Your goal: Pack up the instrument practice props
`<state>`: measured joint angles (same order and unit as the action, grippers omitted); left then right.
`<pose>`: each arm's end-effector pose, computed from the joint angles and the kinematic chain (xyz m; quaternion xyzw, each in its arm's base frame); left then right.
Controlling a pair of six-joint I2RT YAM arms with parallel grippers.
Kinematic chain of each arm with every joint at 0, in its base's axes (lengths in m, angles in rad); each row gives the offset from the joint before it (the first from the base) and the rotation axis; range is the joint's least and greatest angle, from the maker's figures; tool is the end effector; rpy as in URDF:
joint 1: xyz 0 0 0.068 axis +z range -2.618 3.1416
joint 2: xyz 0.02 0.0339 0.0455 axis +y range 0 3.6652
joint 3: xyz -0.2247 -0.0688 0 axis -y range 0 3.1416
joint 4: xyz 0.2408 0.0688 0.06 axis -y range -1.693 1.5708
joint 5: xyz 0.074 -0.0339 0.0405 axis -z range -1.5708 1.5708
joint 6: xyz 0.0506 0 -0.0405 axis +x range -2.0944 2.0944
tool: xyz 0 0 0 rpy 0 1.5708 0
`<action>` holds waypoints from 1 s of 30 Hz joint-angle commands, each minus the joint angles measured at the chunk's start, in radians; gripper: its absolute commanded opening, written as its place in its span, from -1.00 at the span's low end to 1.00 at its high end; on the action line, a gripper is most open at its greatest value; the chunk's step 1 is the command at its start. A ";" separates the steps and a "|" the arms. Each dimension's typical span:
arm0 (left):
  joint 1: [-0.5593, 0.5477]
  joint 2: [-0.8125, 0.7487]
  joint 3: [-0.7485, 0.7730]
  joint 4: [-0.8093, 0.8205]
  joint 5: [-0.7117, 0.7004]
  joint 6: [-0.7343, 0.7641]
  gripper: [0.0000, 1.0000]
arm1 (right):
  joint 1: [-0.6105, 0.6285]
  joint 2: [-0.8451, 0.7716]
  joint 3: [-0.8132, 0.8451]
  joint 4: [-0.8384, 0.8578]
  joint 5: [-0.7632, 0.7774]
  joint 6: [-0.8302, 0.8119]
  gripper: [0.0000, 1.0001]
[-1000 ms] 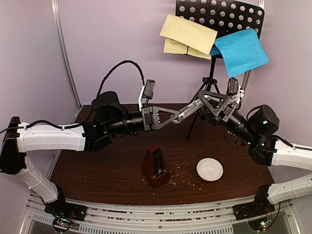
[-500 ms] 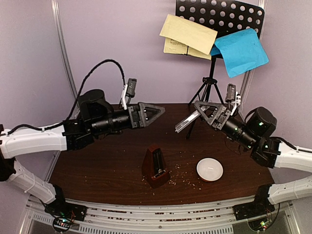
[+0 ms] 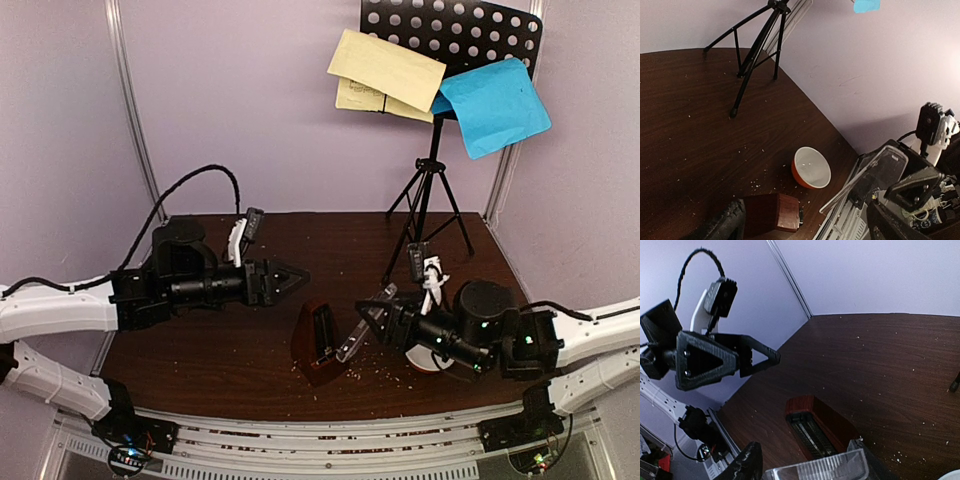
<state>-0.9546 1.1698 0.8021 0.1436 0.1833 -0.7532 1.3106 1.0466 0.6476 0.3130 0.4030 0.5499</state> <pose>0.1654 -0.2495 0.2623 0.1350 0.7688 -0.5151 0.3541 0.0894 0.2585 0.2594 -0.1424 0.7206 0.4429 0.5141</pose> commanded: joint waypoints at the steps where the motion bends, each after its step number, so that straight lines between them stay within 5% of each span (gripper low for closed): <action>1: 0.007 0.039 0.010 0.047 0.036 -0.006 0.75 | 0.074 0.083 0.020 0.001 0.235 -0.043 0.02; 10: 0.037 0.159 0.003 0.245 0.058 -0.148 0.63 | 0.095 0.174 -0.003 0.109 0.274 -0.003 0.03; 30: 0.037 0.292 0.021 0.255 0.139 -0.128 -0.02 | 0.095 0.239 -0.021 0.198 0.253 -0.002 0.04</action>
<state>-0.9199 1.4433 0.8211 0.3374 0.3042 -0.8810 1.4014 1.2648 0.6189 0.4595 0.6643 0.5491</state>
